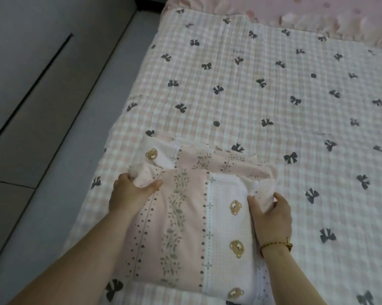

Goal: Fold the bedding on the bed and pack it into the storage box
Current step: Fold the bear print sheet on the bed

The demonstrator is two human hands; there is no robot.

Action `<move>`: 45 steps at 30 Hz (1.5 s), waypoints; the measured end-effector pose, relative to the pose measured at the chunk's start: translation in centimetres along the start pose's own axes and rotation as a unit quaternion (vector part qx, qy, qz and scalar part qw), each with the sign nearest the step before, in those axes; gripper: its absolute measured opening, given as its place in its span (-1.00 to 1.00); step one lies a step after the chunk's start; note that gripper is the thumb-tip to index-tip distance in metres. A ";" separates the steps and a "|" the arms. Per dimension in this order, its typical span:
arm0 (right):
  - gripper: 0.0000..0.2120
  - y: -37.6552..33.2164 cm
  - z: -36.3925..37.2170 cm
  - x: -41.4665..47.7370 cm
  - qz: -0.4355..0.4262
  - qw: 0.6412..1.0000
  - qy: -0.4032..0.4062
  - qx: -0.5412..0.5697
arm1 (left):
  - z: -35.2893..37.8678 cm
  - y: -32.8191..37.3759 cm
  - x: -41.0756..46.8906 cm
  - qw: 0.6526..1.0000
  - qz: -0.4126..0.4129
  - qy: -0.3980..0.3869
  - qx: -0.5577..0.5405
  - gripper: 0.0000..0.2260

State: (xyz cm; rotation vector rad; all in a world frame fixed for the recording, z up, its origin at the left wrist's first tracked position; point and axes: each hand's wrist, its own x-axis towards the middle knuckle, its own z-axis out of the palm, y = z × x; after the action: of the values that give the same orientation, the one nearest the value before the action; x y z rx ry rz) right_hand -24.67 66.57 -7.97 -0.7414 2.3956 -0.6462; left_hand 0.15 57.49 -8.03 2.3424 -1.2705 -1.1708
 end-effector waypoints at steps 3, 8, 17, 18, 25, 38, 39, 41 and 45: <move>-0.40 0.2 1.3 0.1 -0.004 0.999 0.024 -0.023 | -0.1 0.3 0.0 0.999 0.011 0.013 0.036 -0.42; -0.38 0.2 1.6 -0.9 -0.043 0.989 0.128 -0.063 | -1.6 1.2 -2.3 0.989 0.112 0.098 -0.005 -0.72; -0.52 -5.2 -0.9 3.6 -0.046 0.979 0.198 -0.035 | -2.0 8.3 2.6 0.972 0.215 0.083 -0.040 -0.72; -0.56 -5.5 -0.6 4.1 -0.015 0.983 0.170 -0.066 | -1.2 8.2 3.6 0.975 0.211 0.070 0.008 -0.66; -0.40 -7.5 6.4 -1.4 -0.197 0.950 -0.031 -0.240 | 1.6 5.1 7.0 0.988 0.149 -0.008 0.044 -0.35; -0.36 -6.1 10.7 2.6 -0.156 0.915 -0.138 -0.346 | 1.4 4.8 7.5 0.995 0.089 -0.044 -0.011 -0.33; -0.36 -6.3 10.7 2.7 -0.160 0.913 -0.140 -0.348 | 0.6 4.2 7.3 0.995 0.063 -0.076 -0.020 -0.36; -0.34 -6.8 10.4 2.5 -0.159 0.911 -0.139 -0.354 | -0.8 2.6 6.4 0.990 0.017 -0.135 -0.043 -0.45; -0.34 -7.3 9.5 0.5 -0.168 0.920 -0.130 -0.330 | -1.8 1.3 5.3 0.981 -0.020 -0.170 -0.092 -0.56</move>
State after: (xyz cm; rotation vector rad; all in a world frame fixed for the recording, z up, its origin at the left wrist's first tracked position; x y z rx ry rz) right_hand -16.53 58.32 -10.95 -1.4378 2.2391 0.1738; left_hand 2.35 52.29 -9.02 2.1067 -1.1555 -1.6800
